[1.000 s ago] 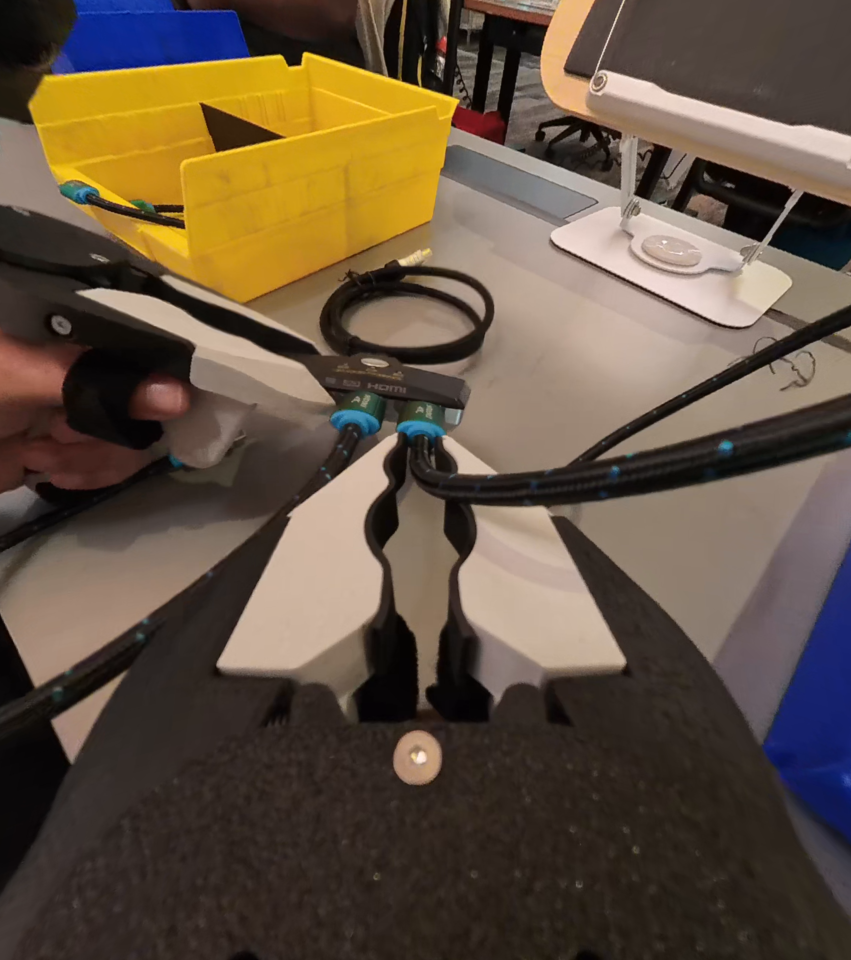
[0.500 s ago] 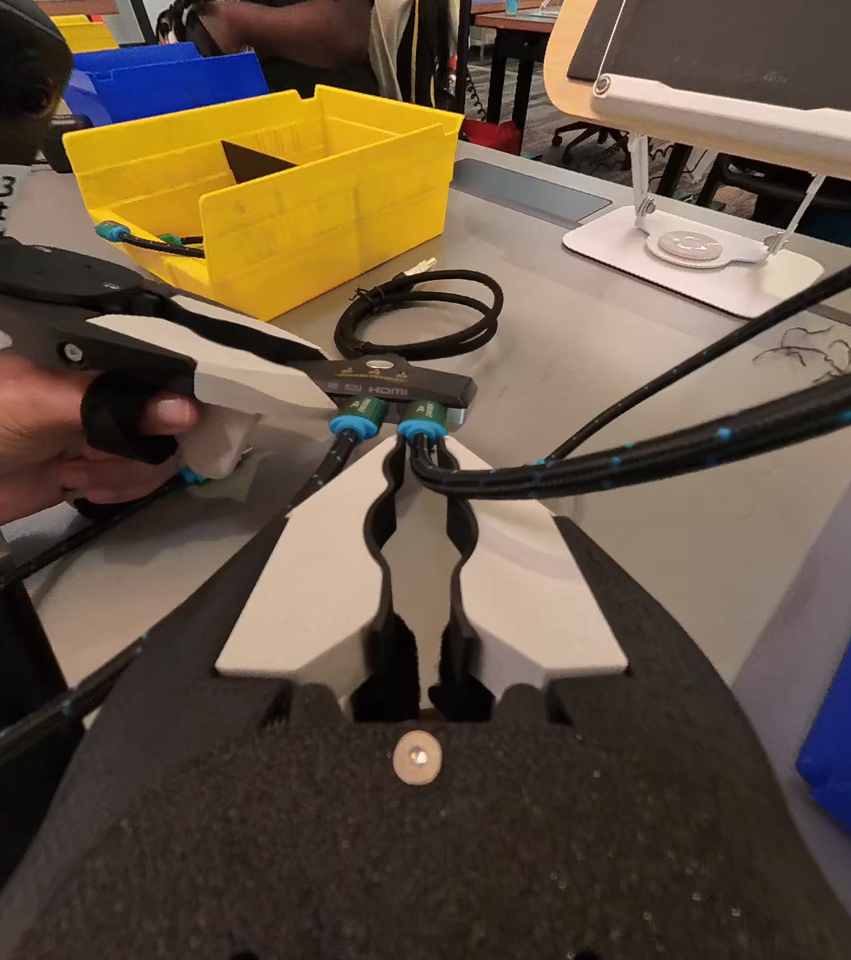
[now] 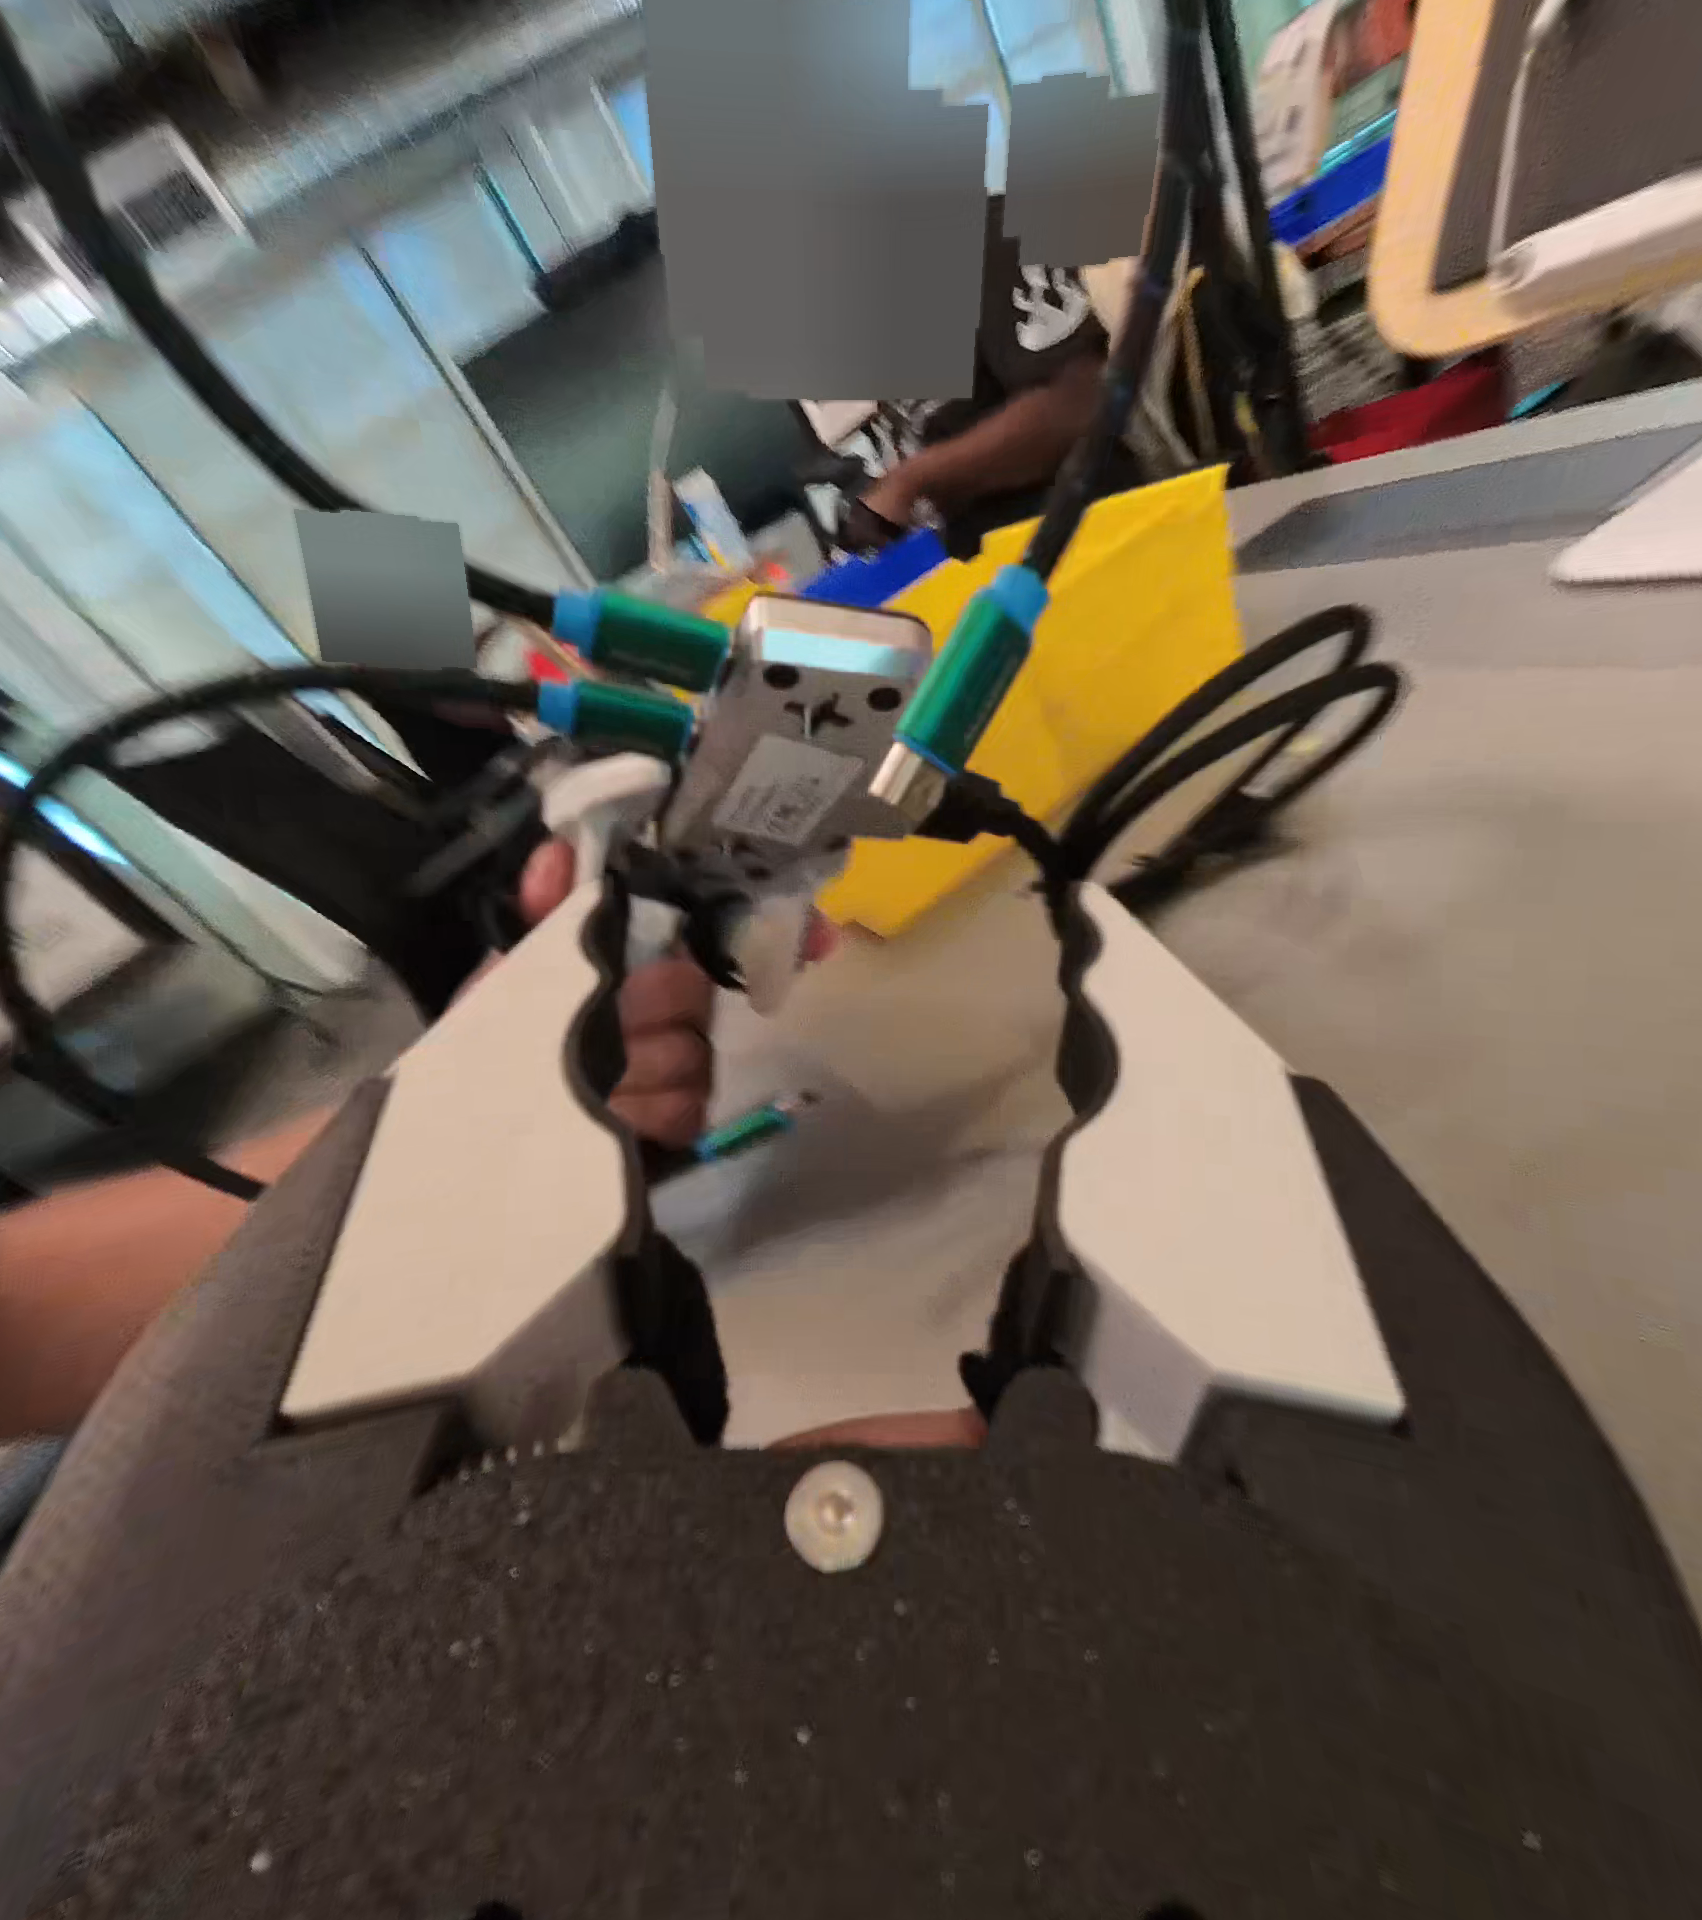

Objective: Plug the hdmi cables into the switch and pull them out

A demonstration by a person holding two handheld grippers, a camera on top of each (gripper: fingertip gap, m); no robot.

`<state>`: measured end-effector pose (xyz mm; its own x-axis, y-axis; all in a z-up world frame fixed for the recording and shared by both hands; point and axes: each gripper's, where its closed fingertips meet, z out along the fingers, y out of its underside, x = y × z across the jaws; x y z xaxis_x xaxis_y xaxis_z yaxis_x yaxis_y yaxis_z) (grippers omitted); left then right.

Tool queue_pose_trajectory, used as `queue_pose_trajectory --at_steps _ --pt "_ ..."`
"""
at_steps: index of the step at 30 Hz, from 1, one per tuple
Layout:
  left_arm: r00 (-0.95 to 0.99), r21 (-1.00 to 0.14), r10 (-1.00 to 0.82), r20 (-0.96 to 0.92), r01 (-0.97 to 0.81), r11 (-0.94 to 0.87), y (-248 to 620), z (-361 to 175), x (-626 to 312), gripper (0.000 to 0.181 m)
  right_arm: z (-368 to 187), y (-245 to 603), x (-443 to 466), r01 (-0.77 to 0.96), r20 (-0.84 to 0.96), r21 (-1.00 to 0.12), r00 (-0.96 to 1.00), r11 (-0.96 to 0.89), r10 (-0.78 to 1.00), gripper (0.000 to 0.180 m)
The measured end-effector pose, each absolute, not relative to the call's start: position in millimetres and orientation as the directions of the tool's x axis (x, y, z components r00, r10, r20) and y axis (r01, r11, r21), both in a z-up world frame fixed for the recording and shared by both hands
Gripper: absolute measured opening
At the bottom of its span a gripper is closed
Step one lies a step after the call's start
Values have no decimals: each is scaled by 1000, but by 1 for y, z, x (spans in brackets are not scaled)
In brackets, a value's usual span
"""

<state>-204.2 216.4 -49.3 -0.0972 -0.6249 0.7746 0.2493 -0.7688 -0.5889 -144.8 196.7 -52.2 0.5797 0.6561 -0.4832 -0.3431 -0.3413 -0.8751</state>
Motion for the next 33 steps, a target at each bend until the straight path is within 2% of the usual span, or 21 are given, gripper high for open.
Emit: queue_pose_trajectory --at_steps 2,7,12,17,22,33 --pt "-154 -552 -602 784 274 -788 215 -45 -206 49 -39 198 -156 -441 -587 -802 460 -403 666 91" --pt "-188 -533 -586 788 268 -803 202 -46 -193 49 -19 208 -174 -538 -649 -730 354 -421 674 86" --pt "-204 -524 -587 783 291 -800 194 -44 -186 49 -21 210 -172 -544 -631 -746 390 -386 670 74" --pt "-189 -533 -597 780 300 -791 188 -45 -177 49 -19 210 -167 -599 -647 -715 373 -361 665 72" --pt "-169 -584 -631 757 258 -770 178 -43 -170 49 -14 207 -160 -587 -566 -768 436 -255 700 51" --pt "-153 -664 -694 703 205 -719 170 -40 -169 49 -10 197 -159 -552 -519 -798 424 -242 742 50"
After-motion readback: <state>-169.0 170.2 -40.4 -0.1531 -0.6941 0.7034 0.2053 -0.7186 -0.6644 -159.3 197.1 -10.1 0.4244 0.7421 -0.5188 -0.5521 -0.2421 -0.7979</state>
